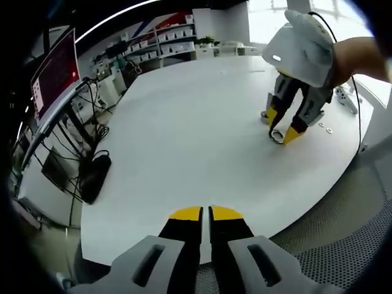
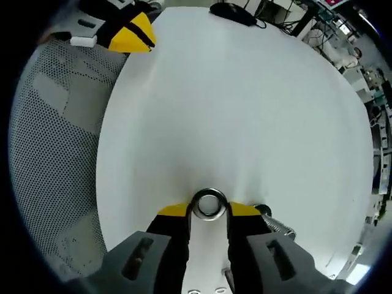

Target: Place the washer onto the threaded stud by aligning its center hole with the stud, sliding it down to the base, and recovering from edge contact or off-axis alignment until the washer reaches the visible bottom stop.

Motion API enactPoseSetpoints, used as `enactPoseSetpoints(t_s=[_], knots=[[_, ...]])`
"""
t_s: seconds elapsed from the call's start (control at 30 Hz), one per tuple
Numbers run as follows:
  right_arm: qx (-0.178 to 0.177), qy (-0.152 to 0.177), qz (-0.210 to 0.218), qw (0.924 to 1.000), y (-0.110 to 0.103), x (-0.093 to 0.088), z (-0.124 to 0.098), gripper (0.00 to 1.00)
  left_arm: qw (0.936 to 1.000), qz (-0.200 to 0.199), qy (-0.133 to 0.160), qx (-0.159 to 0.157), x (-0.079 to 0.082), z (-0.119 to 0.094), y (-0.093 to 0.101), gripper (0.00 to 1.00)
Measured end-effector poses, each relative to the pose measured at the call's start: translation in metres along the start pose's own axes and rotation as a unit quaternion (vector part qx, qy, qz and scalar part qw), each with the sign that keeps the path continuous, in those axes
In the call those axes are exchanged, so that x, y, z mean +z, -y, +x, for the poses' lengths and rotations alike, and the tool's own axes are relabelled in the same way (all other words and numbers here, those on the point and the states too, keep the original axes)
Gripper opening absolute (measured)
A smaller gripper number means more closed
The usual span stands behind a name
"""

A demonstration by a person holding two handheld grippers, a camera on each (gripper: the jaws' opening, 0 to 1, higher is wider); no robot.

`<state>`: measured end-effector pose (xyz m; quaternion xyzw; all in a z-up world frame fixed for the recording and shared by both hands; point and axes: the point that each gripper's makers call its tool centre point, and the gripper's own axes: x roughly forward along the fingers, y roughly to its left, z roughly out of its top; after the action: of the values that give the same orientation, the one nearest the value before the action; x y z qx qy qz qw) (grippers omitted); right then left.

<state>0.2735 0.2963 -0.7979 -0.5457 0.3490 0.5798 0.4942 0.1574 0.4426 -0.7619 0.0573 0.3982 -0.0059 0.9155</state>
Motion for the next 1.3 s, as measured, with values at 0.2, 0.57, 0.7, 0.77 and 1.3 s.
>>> enactPoseSetpoints(t_s=[0.2,0.57,0.7,0.77,1.3], knots=[[-0.01,0.013,0.004,0.9999,0.004,-0.008,-0.011,0.23,1.0,0.001,0.0,0.0,0.0,0.0,0.0,0.01],[-0.014,0.059,0.025,0.9978,0.016,-0.005,-0.048,0.23,1.0,0.0,0.001,0.002,0.0,0.0,-0.001,0.01],[-0.02,0.074,0.035,0.9964,0.022,-0.002,-0.06,0.23,1.0,-0.001,0.0,0.001,0.0,0.0,-0.001,0.01],[-0.025,0.076,0.034,0.9962,0.026,-0.003,-0.065,0.23,1.0,0.0,0.0,0.001,0.0,0.0,-0.001,0.01],[-0.066,0.058,0.022,0.9959,0.061,-0.008,-0.063,0.23,1.0,0.001,0.001,0.0,0.0,0.0,0.0,0.01]])
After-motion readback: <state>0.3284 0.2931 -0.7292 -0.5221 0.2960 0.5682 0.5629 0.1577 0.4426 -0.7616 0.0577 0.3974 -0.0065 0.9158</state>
